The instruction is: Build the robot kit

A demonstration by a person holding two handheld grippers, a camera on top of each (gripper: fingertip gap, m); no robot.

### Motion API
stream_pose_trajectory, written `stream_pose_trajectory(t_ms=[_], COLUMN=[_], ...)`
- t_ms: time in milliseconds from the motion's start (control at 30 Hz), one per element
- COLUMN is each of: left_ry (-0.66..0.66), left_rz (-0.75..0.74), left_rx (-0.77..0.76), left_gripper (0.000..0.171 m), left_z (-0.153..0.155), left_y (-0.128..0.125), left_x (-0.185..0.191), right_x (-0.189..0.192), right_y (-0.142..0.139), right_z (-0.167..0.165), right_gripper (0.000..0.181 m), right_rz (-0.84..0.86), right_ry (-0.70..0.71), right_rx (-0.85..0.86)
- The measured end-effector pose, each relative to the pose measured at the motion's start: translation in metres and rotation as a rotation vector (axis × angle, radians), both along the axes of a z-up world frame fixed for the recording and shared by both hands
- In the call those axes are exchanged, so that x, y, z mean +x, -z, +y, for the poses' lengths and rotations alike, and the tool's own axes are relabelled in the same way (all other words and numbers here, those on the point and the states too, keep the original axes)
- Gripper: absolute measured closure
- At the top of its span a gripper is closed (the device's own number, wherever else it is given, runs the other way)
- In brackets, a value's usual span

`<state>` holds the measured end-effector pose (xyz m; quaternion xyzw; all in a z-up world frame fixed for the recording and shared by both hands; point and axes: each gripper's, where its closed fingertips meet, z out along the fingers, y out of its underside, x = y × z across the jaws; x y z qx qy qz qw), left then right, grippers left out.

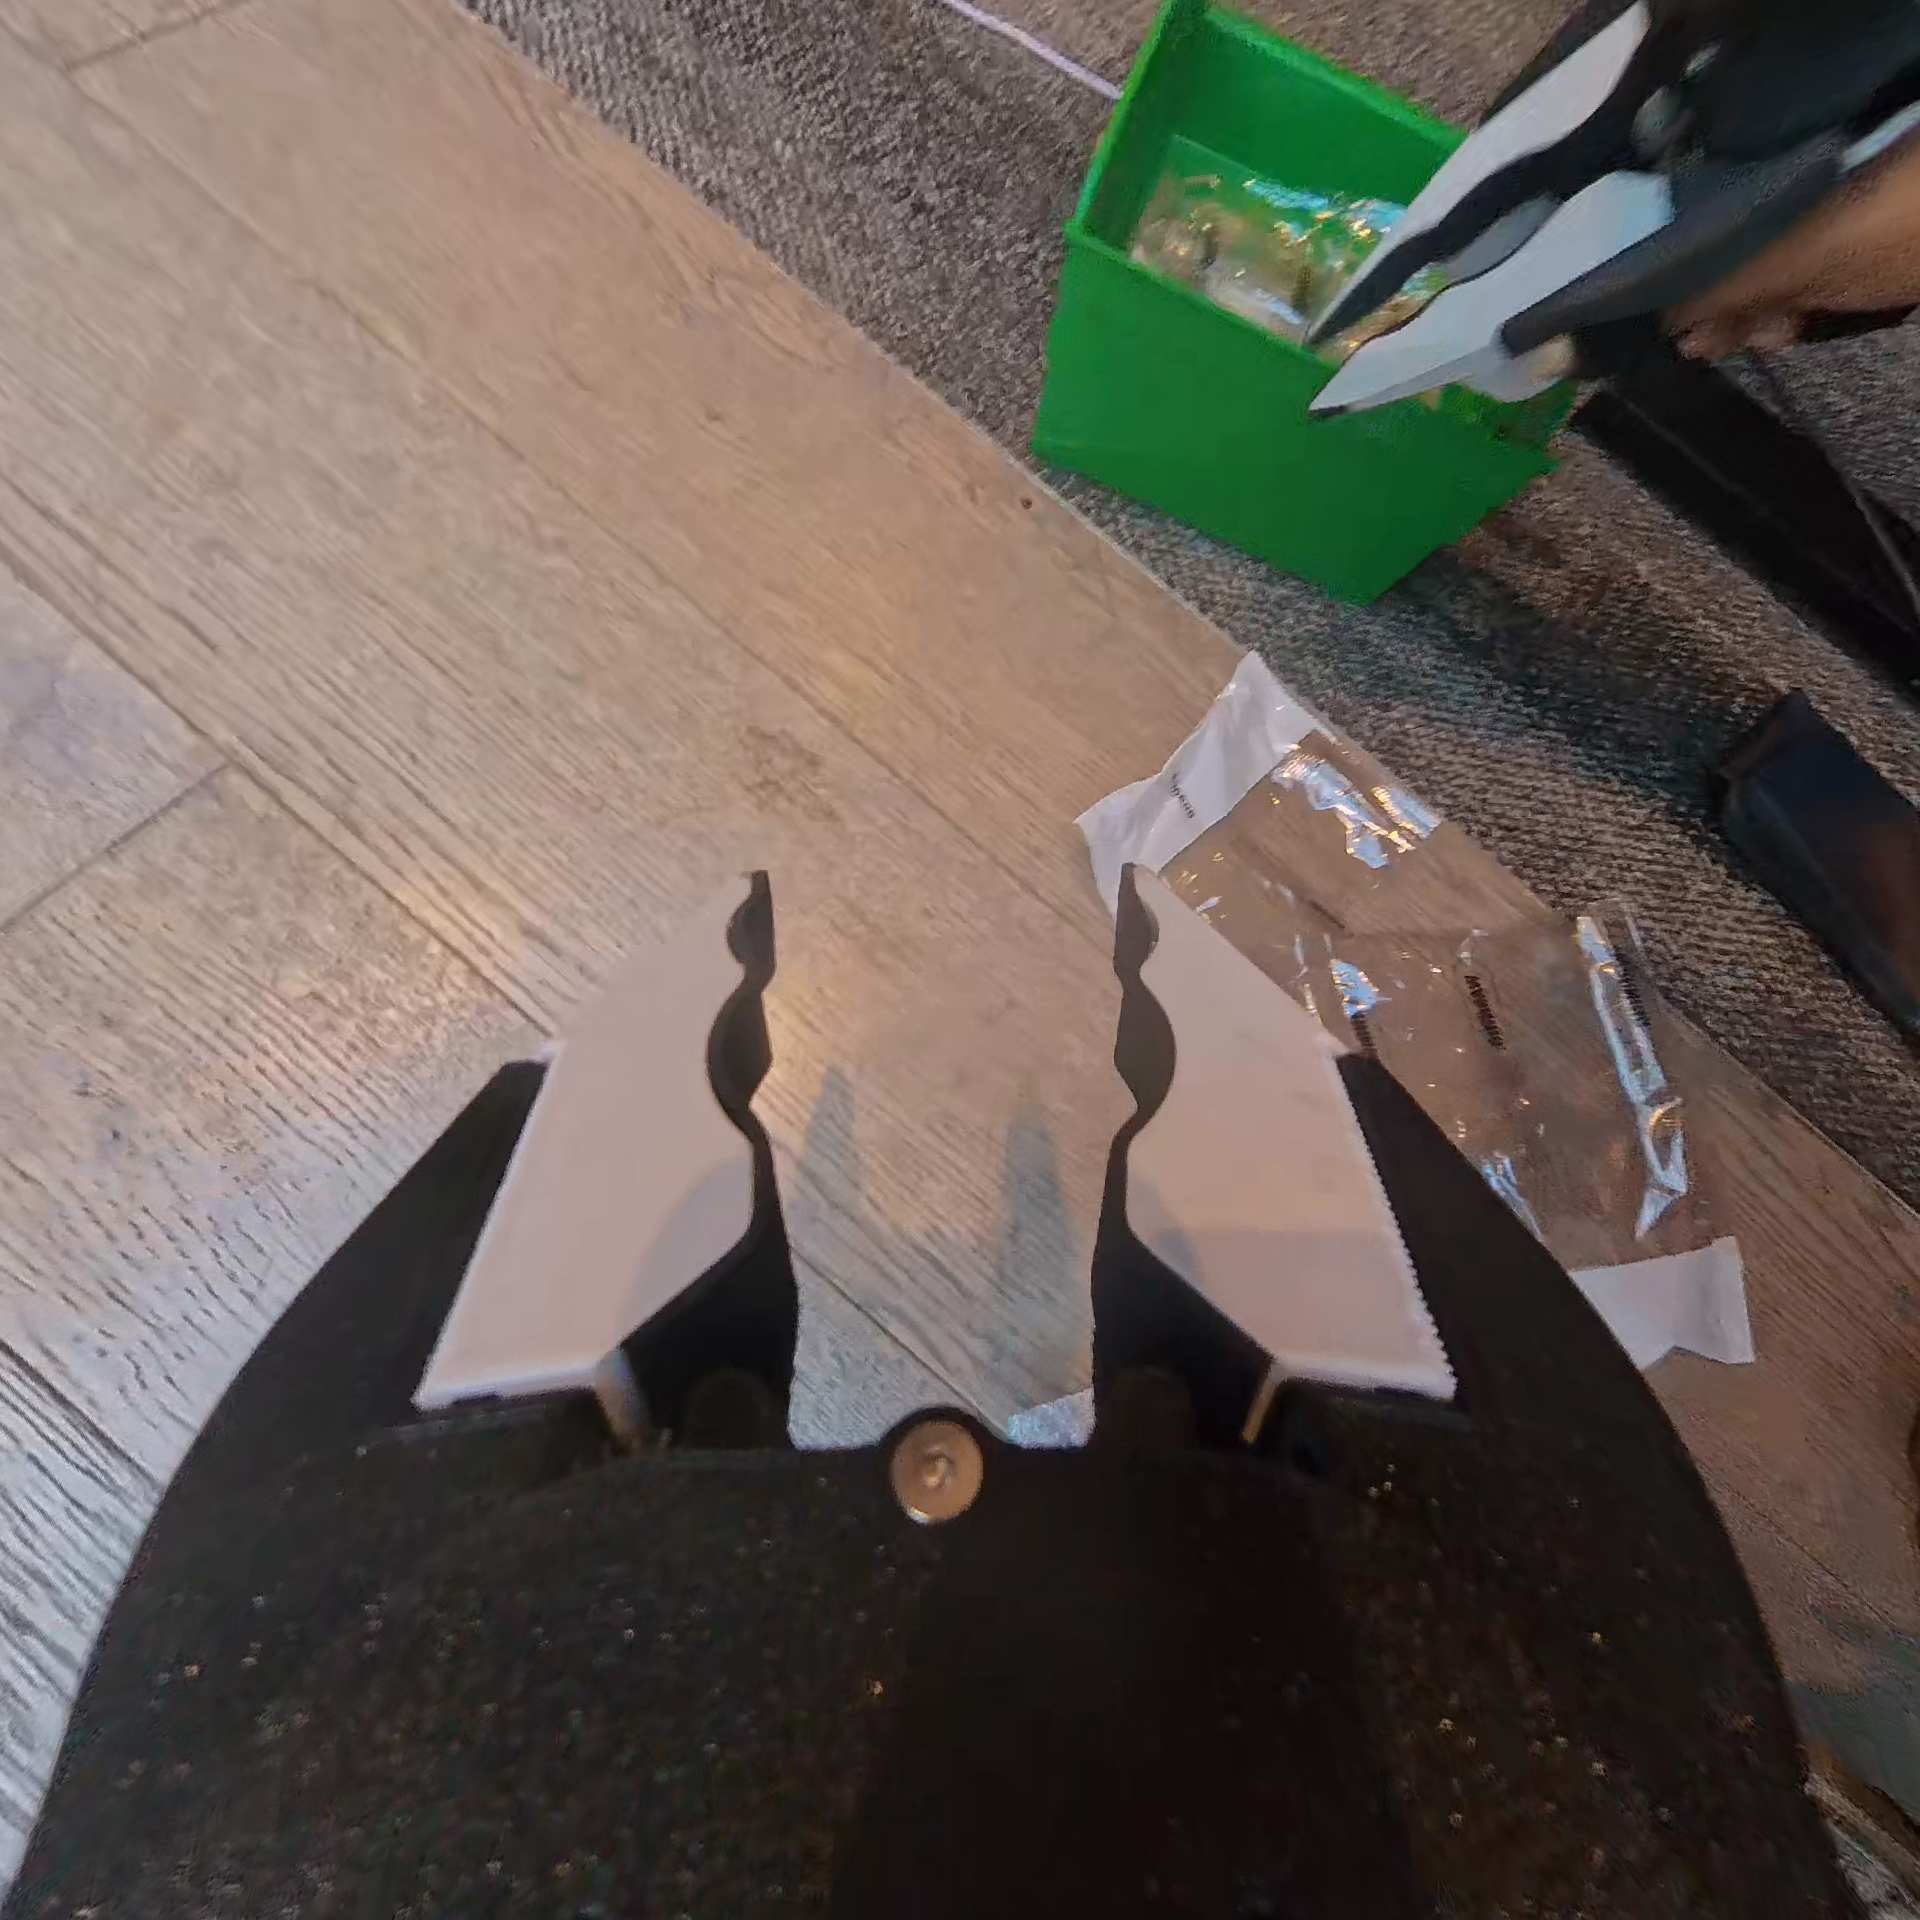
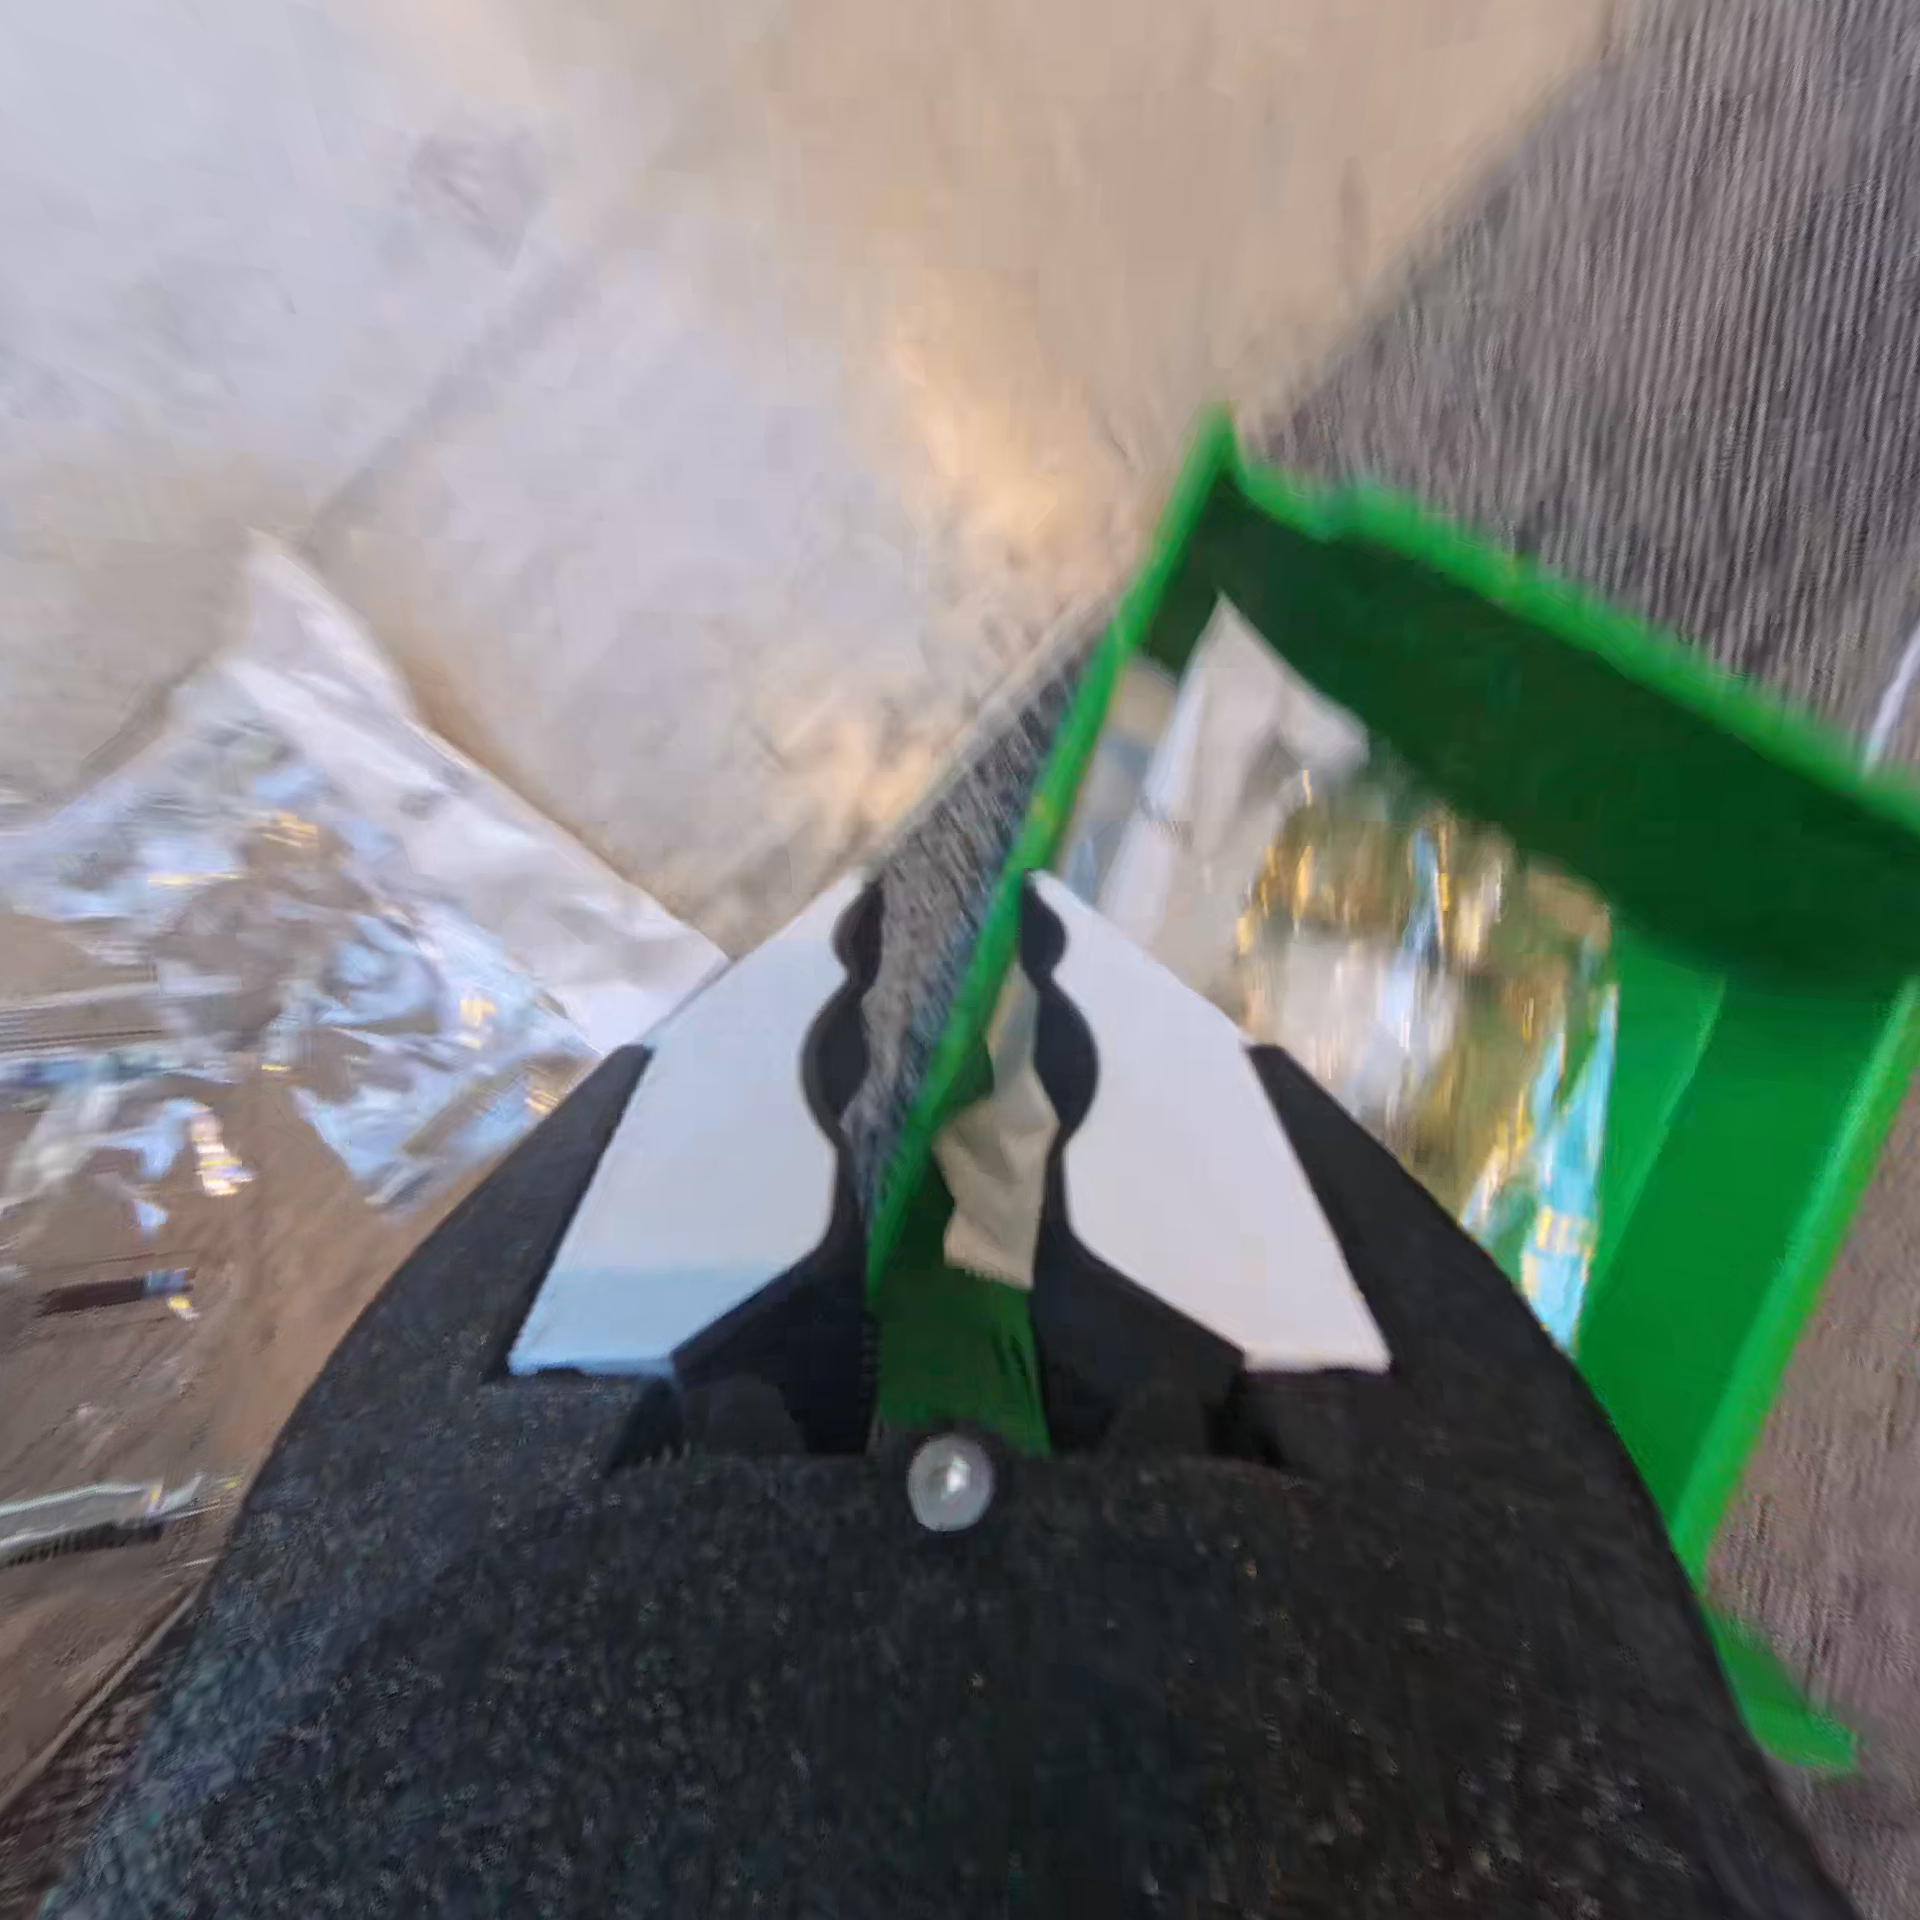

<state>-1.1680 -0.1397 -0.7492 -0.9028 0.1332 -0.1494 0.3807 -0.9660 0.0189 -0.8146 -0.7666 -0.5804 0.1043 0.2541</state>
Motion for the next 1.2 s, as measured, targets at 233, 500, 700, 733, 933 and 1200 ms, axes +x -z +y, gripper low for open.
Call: stream_pose_trajectory(t_ms=[233,500,700,733,933,1200], left_ry=[-0.178,-0.17,-0.16,-0.155,-0.132,-0.108], left_rz=[0.011,0.013,-0.048,-0.05,-0.002,-0.022], left_rx=[-0.108,-0.157,-0.121,-0.107,0.004,0.006], left_gripper=[0.106,0.106,0.108,0.108,0.105,0.106], left_z=[-0.042,-0.081,-0.073,-0.069,-0.047,-0.039], left_y=[0.043,0.054,0.052,0.048,0.018,0.014], left_x=[-0.062,-0.076,-0.049,-0.046,-0.039,-0.029], right_x=[-0.059,-0.079,-0.059,-0.04,0.09,0.037], right_y=[0.028,0.056,-0.078,-0.084,-0.025,-0.091], right_z=[-0.108,-0.123,0.011,0.043,0.129,0.004], right_gripper=[0.093,0.181,0.181,0.181,0.175,0.118], right_rz=[-0.065,-0.035,0.308,0.309,0.003,0.088], right_ry=[-0.352,-0.398,-0.068,0.008,0.248,-0.257], right_rx=[-0.292,-0.445,-0.346,-0.316,-0.087,0.085])
